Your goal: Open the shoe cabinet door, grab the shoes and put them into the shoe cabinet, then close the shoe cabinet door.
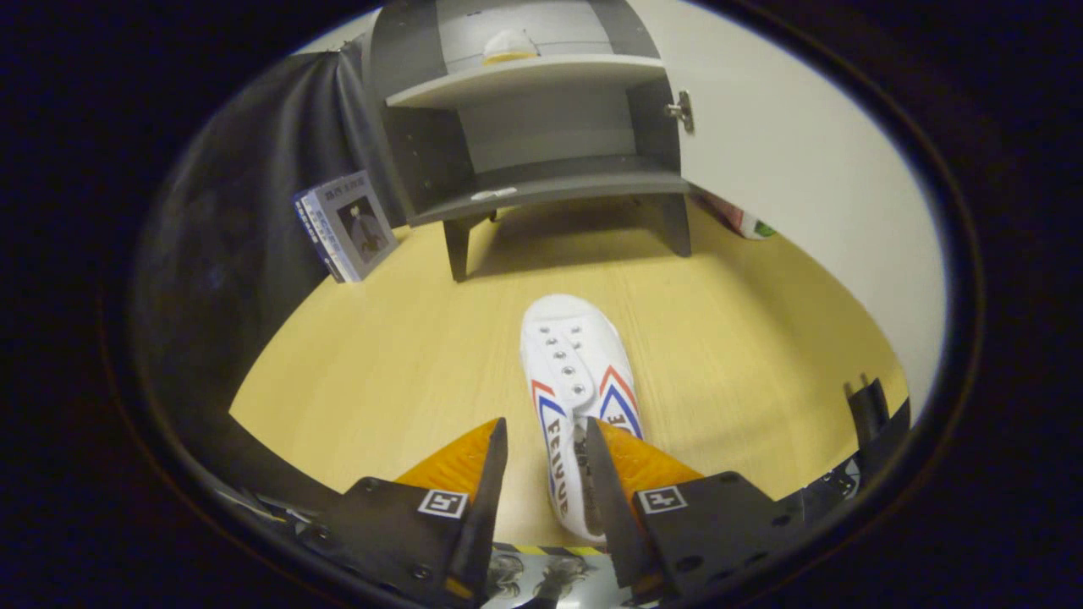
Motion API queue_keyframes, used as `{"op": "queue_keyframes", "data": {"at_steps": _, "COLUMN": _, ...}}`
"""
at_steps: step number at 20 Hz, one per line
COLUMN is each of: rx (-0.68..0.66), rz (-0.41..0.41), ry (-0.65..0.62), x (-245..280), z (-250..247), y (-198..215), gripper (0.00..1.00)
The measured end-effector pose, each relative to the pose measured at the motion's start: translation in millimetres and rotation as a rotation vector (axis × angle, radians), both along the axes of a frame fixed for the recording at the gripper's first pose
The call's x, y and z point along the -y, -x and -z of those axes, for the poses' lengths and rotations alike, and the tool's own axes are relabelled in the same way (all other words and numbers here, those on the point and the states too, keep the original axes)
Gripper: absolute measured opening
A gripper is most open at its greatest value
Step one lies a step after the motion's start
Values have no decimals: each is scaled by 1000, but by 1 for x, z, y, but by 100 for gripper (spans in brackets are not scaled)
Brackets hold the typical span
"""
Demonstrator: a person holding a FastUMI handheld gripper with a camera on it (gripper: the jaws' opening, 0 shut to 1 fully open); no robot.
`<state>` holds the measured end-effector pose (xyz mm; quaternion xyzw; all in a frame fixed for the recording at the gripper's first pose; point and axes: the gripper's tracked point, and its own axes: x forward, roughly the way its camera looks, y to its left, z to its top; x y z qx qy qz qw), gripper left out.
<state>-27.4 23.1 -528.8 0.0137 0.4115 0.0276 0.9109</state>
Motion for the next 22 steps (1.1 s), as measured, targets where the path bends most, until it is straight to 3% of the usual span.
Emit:
{"op": "queue_keyframes", "data": {"at_steps": 4, "rx": -24, "rz": -9, "ry": 71, "x": -1, "z": 18, "y": -12, "gripper": 53}}
{"op": "queue_keyframes", "data": {"at_steps": 8, "rx": 9, "rz": 9, "ry": 113, "x": 6, "z": 18, "y": -22, "gripper": 40}}
{"op": "queue_keyframes", "data": {"at_steps": 12, "rx": -8, "rz": 4, "ry": 36, "x": -4, "z": 21, "y": -23, "gripper": 29}}
{"op": "queue_keyframes", "data": {"at_steps": 13, "rx": -5, "rz": 0, "ry": 27, "x": -3, "z": 19, "y": -19, "gripper": 4}}
{"op": "queue_keyframes", "data": {"at_steps": 15, "rx": -8, "rz": -38, "ry": 36, "x": -5, "z": 19, "y": -20, "gripper": 4}}
{"op": "queue_keyframes", "data": {"at_steps": 22, "rx": 18, "rz": -57, "ry": 0, "x": -6, "z": 11, "y": -23, "gripper": 3}}
